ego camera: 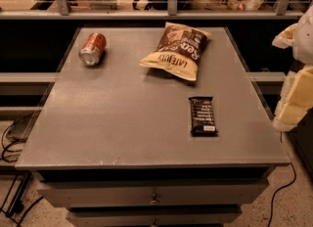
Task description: Place coke can upright
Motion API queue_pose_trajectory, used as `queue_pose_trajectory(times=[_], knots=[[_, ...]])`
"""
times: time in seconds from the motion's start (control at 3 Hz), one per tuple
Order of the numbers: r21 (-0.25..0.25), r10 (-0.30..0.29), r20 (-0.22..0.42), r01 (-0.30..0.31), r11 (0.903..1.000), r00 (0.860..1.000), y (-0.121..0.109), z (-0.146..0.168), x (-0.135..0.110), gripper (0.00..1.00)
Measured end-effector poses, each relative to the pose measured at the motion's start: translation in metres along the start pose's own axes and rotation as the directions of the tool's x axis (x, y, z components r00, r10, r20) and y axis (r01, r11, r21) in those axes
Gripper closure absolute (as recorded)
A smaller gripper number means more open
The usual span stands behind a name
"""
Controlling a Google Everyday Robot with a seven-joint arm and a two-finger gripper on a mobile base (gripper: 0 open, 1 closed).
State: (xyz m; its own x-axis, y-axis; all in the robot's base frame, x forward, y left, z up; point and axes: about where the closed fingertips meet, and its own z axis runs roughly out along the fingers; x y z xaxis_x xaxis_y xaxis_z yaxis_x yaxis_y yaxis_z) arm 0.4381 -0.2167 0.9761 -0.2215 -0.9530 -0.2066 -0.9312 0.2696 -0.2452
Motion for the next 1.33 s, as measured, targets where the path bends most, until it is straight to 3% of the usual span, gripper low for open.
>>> queue_pose_trajectory(times=[0.67,1.33], knots=[[-0.001,0.001,0.002,-0.001,1.0,1.0,-0.002,0.0,0.0,0.0],[-0.059,0.001,0.066,0.003,0.9983,0.998,-0.051,0.02,-0.019,0.0]])
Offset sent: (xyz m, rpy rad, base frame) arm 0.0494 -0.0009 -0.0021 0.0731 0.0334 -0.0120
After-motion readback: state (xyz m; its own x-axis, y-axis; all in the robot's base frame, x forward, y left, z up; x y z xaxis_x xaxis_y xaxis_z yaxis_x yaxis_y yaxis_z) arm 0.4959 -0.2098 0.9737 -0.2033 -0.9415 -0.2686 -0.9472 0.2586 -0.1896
